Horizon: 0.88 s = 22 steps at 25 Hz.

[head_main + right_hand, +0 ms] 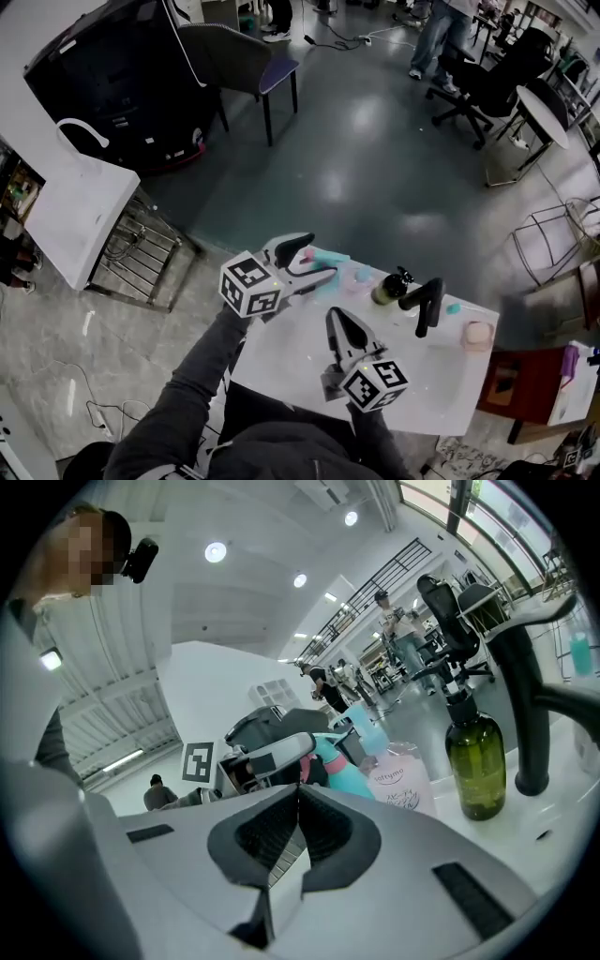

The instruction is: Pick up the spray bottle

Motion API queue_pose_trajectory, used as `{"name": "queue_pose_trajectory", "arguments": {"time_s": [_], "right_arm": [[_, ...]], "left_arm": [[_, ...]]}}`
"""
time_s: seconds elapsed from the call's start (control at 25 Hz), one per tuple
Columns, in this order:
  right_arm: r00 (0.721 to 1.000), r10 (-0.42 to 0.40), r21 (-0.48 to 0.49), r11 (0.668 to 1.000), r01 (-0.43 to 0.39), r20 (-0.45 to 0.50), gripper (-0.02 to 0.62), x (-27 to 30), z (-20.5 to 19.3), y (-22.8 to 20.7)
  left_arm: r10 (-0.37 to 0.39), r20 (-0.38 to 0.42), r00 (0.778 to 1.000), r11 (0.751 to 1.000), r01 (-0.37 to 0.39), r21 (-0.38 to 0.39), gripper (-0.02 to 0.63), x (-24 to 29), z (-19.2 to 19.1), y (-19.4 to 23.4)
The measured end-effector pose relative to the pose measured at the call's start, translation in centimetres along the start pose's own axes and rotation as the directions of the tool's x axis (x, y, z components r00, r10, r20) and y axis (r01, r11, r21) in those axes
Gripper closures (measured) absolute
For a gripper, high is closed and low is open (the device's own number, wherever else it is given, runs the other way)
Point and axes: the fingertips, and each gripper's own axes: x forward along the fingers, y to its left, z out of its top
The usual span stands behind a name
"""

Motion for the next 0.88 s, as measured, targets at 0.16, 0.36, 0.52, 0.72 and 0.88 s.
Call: {"name": "queue_pose_trajectory", "arguments": {"time_s": [0.16, 0.36, 0.52, 0.72, 0.88], "right_arm": [[1.0, -0.03, 0.016, 0.999, 0.03, 0.004, 0.584, -0.3, 0.0, -1.3], [0.999, -0.051, 0.026, 0.998, 0.051, 0.003, 0.584, -0.5, 0.3, -2.5], [0.999, -0.051, 0.035, 0.998, 0.051, -0.001, 0.584, -0.5, 0.1, -2.9], [0.999, -0.038, 0.033, 0.999, 0.038, -0.005, 0.584, -0.5, -0.3, -2.4], [1.0, -0.031, 0.026, 0.999, 0.031, -0.003, 0.584, -0.8, -0.2, -2.1]], "left_arm": [[-0.043, 0.005, 0.999, 0.999, 0.043, -0.005, 0.253, 1.6, 0.3, -0.3], [-0.043, 0.003, 0.999, 0.999, 0.043, 0.014, 0.454, 2.7, 0.1, -0.4], [-0.026, -0.015, 1.0, 0.998, 0.027, 0.062, 0.505, 3.1, 0.0, -0.7], [0.03, -0.01, 1.0, 0.996, -0.029, 0.088, 0.515, 2.6, 0.0, -0.4], [0.076, 0.015, 0.997, 0.996, -0.077, 0.045, 0.518, 1.8, 0.2, 0.5]]}}
